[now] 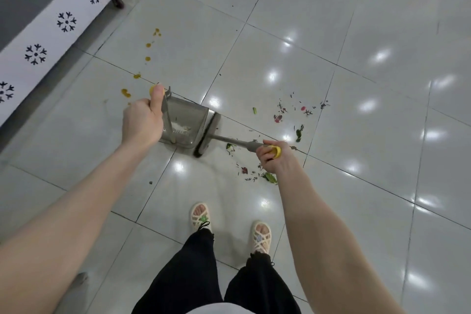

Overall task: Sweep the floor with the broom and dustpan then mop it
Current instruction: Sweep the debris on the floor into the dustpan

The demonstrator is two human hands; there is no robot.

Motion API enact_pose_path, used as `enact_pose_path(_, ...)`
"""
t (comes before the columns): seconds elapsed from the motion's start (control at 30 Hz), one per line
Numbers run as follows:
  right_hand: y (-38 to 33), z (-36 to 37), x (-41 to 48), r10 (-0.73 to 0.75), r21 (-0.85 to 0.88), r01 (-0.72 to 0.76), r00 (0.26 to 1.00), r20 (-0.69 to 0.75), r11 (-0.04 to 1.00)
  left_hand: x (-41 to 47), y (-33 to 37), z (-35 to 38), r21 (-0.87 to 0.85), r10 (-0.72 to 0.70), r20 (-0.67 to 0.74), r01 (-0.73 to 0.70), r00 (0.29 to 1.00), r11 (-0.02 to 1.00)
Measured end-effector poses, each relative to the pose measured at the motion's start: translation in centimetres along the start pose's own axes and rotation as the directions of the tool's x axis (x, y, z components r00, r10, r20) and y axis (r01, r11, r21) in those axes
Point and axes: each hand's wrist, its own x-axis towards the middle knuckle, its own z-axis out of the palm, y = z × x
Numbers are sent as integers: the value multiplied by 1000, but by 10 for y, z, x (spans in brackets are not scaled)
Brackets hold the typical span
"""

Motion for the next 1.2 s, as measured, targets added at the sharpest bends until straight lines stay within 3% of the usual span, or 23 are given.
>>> enact_pose_path(0.17, -36, -40, -14, -4, -131, -3, 998, -56, 991, -38, 18, 29, -25, -10, -8, 10, 1000, 1000)
enact_pose_path(0.4, -125, -134, -45, -50, -139, 31, 990, -135, 990, -101, 51, 100, -22, -86, -53, 85, 995, 996)
enact_pose_path(0.77, -211, -194, -86, -19, -284, 9, 999, -32, 959, -168, 96, 157, -50, -196, -85, 192, 977, 980)
enact_pose_path(0.97, -211, -211, -106, 11, -303, -14, 1000, -11, 953, -192, 105, 152, -74, -166, -119, 158, 979, 985)
enact_pose_path(1.2, -151, -211, -97, 56, -299, -45, 998, 25, 953, -225, 88, 121, -37, -120, -153, 116, 981, 993)
